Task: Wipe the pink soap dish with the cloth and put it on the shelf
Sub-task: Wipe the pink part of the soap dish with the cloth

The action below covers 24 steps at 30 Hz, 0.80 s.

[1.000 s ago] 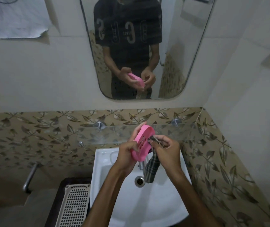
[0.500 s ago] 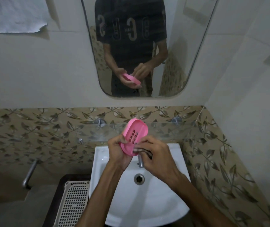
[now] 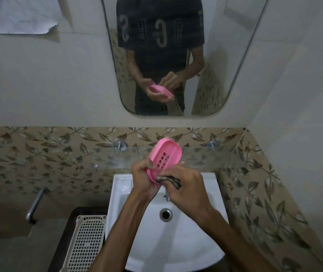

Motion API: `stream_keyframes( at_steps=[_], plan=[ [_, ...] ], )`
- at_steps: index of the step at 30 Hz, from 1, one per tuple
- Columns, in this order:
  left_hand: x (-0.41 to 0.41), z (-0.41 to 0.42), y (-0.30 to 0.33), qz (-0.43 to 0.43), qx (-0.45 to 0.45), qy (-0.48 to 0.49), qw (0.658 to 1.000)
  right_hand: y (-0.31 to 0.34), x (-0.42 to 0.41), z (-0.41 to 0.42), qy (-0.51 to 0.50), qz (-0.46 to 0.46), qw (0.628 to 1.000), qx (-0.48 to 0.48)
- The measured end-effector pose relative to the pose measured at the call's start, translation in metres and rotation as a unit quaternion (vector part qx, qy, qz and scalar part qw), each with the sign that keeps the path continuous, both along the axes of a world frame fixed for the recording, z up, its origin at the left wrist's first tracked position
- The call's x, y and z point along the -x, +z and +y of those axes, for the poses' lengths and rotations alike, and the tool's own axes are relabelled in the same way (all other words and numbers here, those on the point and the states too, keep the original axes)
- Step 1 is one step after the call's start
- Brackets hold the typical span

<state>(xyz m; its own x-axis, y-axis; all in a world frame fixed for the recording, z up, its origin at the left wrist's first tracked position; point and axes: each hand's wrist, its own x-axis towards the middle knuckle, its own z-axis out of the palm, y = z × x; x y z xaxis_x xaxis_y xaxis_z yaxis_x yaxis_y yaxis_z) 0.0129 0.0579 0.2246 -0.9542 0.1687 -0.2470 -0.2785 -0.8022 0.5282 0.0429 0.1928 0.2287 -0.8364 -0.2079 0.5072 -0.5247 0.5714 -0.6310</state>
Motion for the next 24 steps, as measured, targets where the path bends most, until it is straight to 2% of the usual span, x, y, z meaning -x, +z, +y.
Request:
stream_keyframes(
  at_steps=[1,4,8,12,16,21,24],
  plan=[
    [0.001,0.001,0.000,0.005,0.000,-0.003,1.000,0.000,0.003,0.001,-0.001,0.002,1.000,0.000],
    [0.004,0.004,-0.003,0.003,0.000,0.015,1.000,0.003,0.014,0.009,-0.087,-0.028,0.995,0.033],
    [0.006,0.002,-0.005,-0.003,-0.001,-0.008,1.000,0.003,0.001,-0.001,0.015,-0.015,1.000,-0.017],
    [0.011,0.003,-0.010,-0.009,0.004,0.014,1.000,0.008,0.015,0.008,-0.063,-0.049,0.997,0.006],
    [0.012,0.002,-0.015,-0.032,0.000,0.002,0.999,0.008,0.000,-0.004,0.025,-0.036,0.999,-0.023],
    [0.013,0.004,-0.010,-0.040,-0.024,0.017,0.999,0.017,0.018,-0.004,-0.042,-0.005,0.999,0.019],
    [0.010,0.002,-0.010,-0.049,-0.002,0.012,0.999,0.016,0.006,-0.010,0.042,-0.041,0.998,-0.023]
  ],
)
